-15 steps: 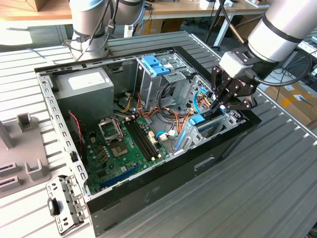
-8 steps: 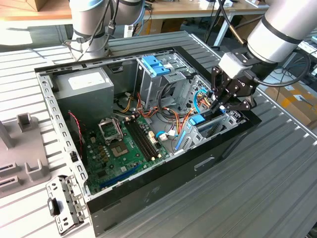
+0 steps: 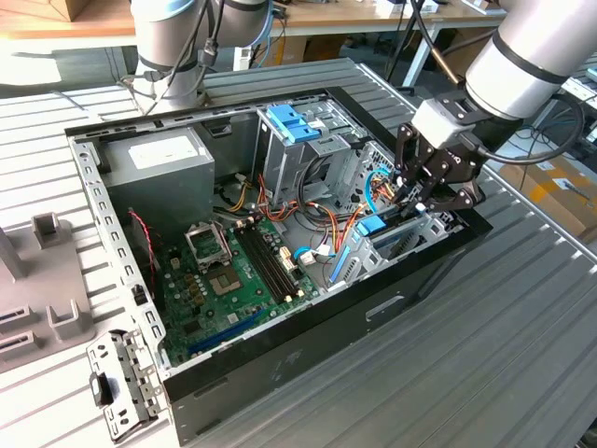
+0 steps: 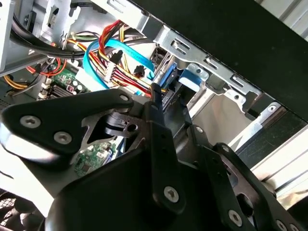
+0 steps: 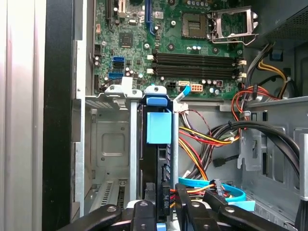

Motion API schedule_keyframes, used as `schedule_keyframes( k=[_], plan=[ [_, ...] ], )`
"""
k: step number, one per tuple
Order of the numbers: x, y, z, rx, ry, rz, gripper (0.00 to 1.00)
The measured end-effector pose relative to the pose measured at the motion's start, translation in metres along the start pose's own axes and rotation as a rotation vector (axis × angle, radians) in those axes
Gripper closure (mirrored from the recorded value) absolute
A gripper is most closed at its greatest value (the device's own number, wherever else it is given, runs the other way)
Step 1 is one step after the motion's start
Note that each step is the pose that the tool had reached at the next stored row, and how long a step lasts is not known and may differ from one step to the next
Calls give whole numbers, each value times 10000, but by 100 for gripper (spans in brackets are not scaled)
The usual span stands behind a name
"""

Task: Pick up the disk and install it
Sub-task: 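Insert the first disk wire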

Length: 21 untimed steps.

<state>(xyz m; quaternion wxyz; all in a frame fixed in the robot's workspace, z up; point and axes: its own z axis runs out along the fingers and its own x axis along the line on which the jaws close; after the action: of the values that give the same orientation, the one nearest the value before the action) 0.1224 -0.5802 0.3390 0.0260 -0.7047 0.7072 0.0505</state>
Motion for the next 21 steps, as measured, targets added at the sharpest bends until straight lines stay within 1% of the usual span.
schedule_keyframes(
  k=[1,3,4,5,7,8,10,11,12,16,18,19,20,21],
  plan=[
    [-1,0,-9,0,1,0,69],
    [-6,2,-62,0,-1,0,69],
    [-13,4,-122,0,-1,0,69],
    [-14,5,-136,1,-1,0,69],
    [-15,5,-136,0,-5,0,69],
    [-14,5,-136,0,-4,0,71],
    [-15,5,-135,0,-3,0,84],
    [-15,5,-131,-1,-5,0,84],
    [-13,4,-120,-3,-11,0,89],
    [-3,-11,-52,-51,-8,5,89],
    [5,-12,-33,-61,-9,7,89],
    [10,-13,-35,-62,-19,6,89],
    [5,-11,-92,-62,-30,6,89],
    [-3,-9,-155,-62,-22,6,89]
  ],
)
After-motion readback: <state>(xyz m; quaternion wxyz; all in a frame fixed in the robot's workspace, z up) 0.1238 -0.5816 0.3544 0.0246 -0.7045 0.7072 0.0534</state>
